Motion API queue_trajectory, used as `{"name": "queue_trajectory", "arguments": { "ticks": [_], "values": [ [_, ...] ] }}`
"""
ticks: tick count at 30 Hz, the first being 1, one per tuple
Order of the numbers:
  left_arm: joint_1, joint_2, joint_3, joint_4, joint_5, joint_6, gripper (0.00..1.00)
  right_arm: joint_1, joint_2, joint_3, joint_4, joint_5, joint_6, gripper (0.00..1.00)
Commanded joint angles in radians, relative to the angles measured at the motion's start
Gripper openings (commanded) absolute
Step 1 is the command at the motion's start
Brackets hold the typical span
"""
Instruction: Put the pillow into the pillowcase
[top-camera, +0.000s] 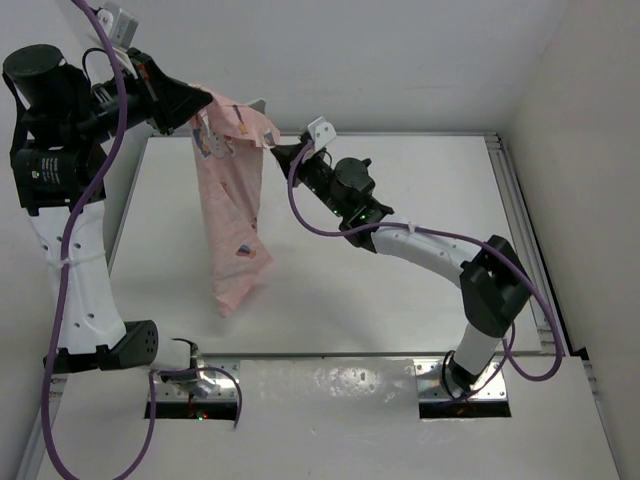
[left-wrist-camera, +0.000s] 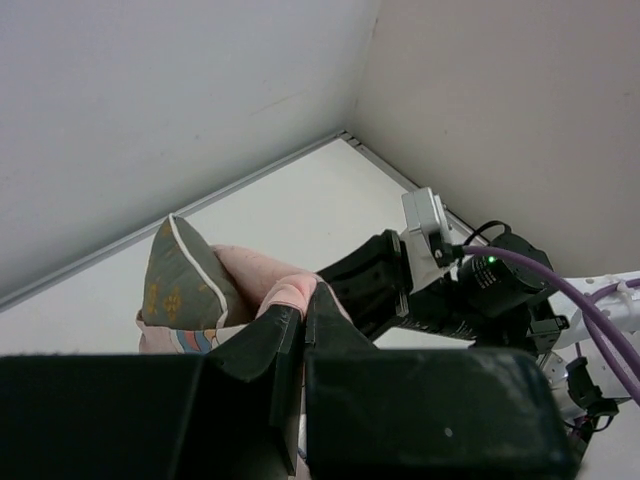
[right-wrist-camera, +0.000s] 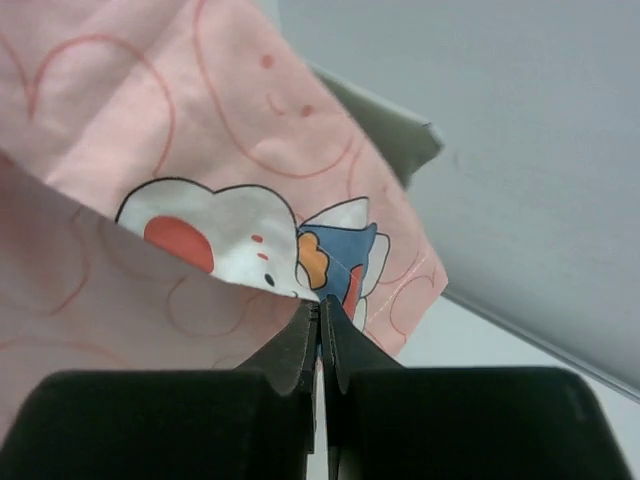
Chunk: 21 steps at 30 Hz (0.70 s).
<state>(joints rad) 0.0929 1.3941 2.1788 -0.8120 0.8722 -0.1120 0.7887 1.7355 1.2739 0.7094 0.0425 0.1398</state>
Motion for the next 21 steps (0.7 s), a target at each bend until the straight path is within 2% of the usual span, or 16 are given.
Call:
{"name": "queue_trajectory", "arguments": {
  "ticks": [1, 8, 9, 14, 21],
  "values": [
    [0.011, -0.064, 0.022, 0.134, 0.021, 0.011, 0.0, -0.006, 0.013, 0.024, 0.137, 0.125, 0.076, 0.0],
    [0.013, -0.069, 0.018, 0.129, 0.004, 0.047, 0.0, -0.045, 0.029, 0.125, 0.116, 0.293, 0.089, 0.0],
    [0.013, -0.069, 0.015, 0.134, 0.001, 0.052, 0.0, -0.061, 0.026, 0.175, 0.081, 0.31, 0.016, 0.0],
    [0.013, -0.04, -0.008, 0.184, -0.021, 0.052, 0.0, -0.106, -0.022, 0.306, 0.001, 0.284, -0.071, 0.0],
    [0.01, 0.005, -0.016, 0.298, 0.028, -0.05, 0.0, -0.118, -0.207, 0.168, -0.037, 0.175, -0.121, 0.0]
  ]
}}
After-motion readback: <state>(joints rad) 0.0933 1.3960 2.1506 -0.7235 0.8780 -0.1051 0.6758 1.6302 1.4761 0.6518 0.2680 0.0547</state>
